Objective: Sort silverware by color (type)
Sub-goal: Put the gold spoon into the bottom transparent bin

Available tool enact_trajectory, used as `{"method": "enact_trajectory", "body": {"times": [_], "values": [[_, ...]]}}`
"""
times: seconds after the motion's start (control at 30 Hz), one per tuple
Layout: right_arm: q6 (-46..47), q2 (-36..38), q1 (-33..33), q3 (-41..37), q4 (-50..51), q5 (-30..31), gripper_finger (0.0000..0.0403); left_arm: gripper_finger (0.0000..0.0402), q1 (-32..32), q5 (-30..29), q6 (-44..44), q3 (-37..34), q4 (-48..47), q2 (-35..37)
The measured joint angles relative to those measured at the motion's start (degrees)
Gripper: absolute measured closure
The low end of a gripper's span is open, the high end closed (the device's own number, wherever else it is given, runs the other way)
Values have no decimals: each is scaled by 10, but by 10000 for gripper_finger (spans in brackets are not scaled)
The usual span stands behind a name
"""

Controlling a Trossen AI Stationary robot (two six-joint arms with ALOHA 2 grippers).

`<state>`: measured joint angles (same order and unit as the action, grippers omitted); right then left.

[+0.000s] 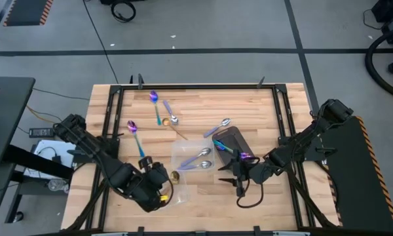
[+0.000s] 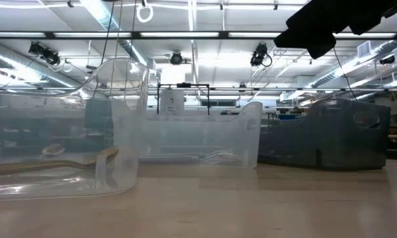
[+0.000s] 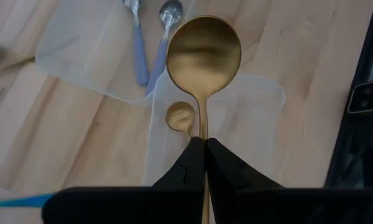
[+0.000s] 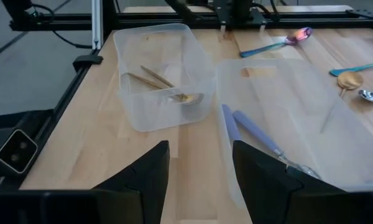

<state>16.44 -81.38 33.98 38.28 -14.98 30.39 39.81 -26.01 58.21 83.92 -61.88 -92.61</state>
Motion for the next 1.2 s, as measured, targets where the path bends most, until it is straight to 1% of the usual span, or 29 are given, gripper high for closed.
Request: {"method": "enact_trajectory", "body": {"times": [0.17,0.4,0.57,0.67,0.73,0.9,1.2], "values": [[-2,0,0,0,-9,0,216,393,12,-17,69,0,0,-6],[-47,0,0,0,-26,17,216,393,25,-25,145,0,9,-42],[-60,0,0,0,-24,15,216,393,34,-23,181,0,20,-58],[-62,0,0,0,-15,13,216,393,41,-43,202,0,23,-58],[-64,-1,-1,0,-10,13,216,393,45,-52,212,0,23,-58],[-75,-1,-7,0,-11,13,216,393,49,-53,230,0,36,-71],[-76,-1,-16,0,-8,12,216,393,31,-25,238,0,35,-118]]}}
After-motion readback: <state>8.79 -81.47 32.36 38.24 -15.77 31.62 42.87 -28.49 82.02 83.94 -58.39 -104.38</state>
